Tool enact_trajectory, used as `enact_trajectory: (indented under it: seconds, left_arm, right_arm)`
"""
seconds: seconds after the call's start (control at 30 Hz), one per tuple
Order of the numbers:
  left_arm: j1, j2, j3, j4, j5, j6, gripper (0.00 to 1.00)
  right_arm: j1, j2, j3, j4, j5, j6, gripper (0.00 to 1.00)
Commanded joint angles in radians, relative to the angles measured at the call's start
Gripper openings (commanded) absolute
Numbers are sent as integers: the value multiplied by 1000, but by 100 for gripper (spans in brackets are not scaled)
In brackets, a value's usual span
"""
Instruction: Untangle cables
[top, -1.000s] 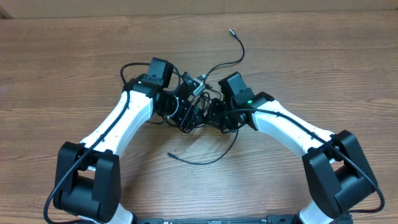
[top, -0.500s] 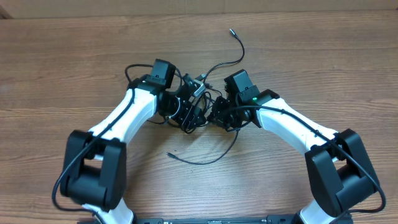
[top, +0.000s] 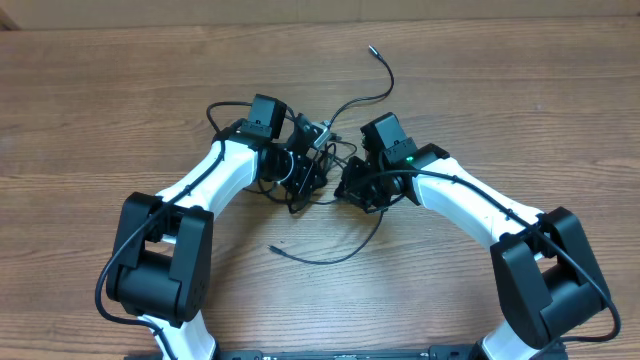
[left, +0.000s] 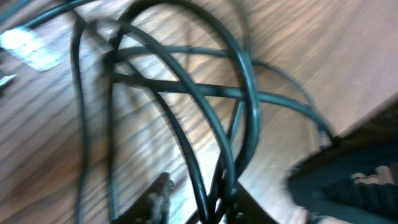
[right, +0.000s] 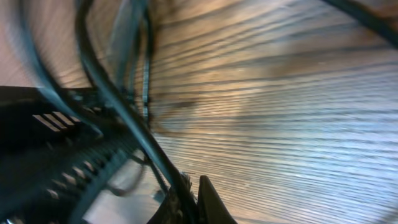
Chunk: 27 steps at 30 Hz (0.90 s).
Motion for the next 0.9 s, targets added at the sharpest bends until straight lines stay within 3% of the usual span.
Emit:
enact_trajectory:
  seconds: [0.0, 0.2, 0.67, 0.87]
  left_arm:
    - [8, 10, 1, -4, -232, -91, 22]
    - [63, 10, 1, -16, -336, -189, 18]
    - [276, 10, 1, -83, -332, -264, 19]
    - [345, 10, 1, -108, -317, -285, 19]
  right_arm:
    - [-2, 0, -3, -30, 78, -6, 4]
    - [-2, 0, -3, -133, 213, -7, 4]
    - [-26, 0, -3, -325, 518, -7, 4]
    - [-85, 0, -3, -365, 562, -6, 4]
